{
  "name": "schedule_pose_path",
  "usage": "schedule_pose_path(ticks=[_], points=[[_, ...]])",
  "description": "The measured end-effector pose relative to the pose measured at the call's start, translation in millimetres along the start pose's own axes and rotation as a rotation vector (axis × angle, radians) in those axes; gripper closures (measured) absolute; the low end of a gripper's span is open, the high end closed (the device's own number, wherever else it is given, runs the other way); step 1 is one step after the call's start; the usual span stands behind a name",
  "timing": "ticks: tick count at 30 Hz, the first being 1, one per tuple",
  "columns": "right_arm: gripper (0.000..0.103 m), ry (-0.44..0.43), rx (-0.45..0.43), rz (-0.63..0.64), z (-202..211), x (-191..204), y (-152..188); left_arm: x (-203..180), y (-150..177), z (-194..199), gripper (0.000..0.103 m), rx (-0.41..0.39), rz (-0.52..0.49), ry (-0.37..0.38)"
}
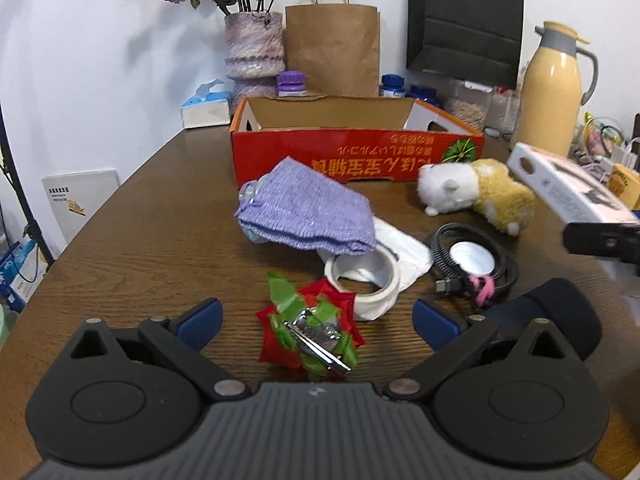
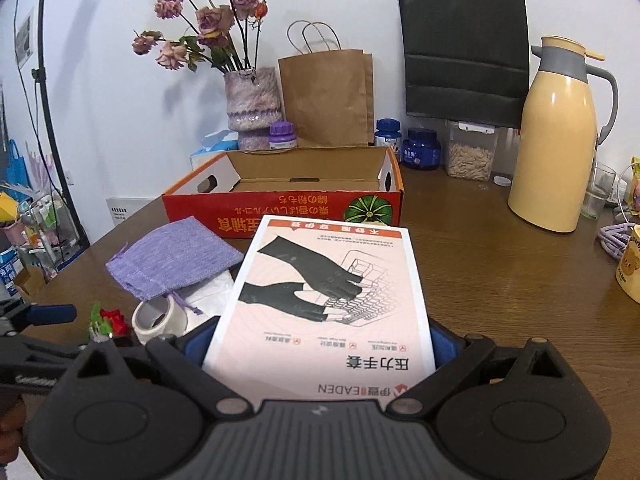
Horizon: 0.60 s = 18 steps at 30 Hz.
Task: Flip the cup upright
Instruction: 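Close the left gripper on the gift bow while the right gripper grasps the white glove box, then carry the bow with the left gripper into the cardboard box while the right gripper carries the glove box there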
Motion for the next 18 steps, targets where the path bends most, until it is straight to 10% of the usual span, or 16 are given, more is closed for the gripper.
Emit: schedule_pose_path(ticks=[11,18], points=[[0.004,-0.006,-0.018,-0.020,6,-6,7,12,9,-15,0.052,0.024,0.034,-0.004],[0.004,-0.009,-0.022,-0.023,8,-6,10,16,9,-8,0.058,0.001,0.035,-0.011]])
Point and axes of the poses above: each gripper's, at about its wrist camera, not at the fingertips, and z roughly against the way its jaws point, x to its left, y to its underside, the point moved 1 cm from there along -z, roughly the way its jaws point, and after that the axes turned 14 degrees about y, right-handed, at the moved point
